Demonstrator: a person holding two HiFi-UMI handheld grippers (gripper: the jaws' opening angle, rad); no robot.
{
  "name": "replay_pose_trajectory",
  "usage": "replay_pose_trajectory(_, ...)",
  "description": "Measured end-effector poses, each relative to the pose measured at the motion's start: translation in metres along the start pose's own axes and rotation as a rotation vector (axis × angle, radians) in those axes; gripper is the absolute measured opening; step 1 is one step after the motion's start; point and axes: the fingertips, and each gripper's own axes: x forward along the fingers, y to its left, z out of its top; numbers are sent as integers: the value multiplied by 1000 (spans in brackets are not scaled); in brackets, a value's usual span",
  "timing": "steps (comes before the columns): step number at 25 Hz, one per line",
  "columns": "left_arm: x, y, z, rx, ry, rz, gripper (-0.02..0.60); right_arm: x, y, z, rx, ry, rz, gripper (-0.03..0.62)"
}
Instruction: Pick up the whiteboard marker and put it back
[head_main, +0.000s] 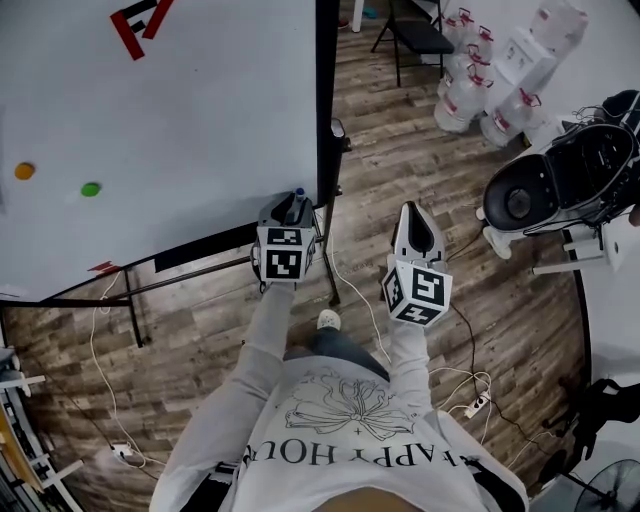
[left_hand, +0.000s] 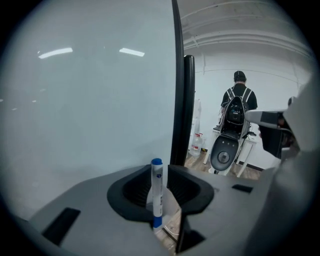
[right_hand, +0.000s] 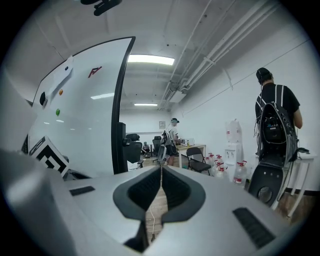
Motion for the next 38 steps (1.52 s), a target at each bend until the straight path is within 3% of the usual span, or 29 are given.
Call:
replay_pose_trajectory(12, 10, 4, -6, 26, 56, 25, 71, 10, -3, -4, -3, 11, 18, 8)
replay_pose_trajectory(20, 6, 6, -4, 4, 26, 28, 64, 10, 3, -1, -11, 4, 36, 8)
replay_pose_trajectory(38, -75, 11, 51, -50, -222, 35, 64, 1, 45, 25, -10, -61, 129, 8)
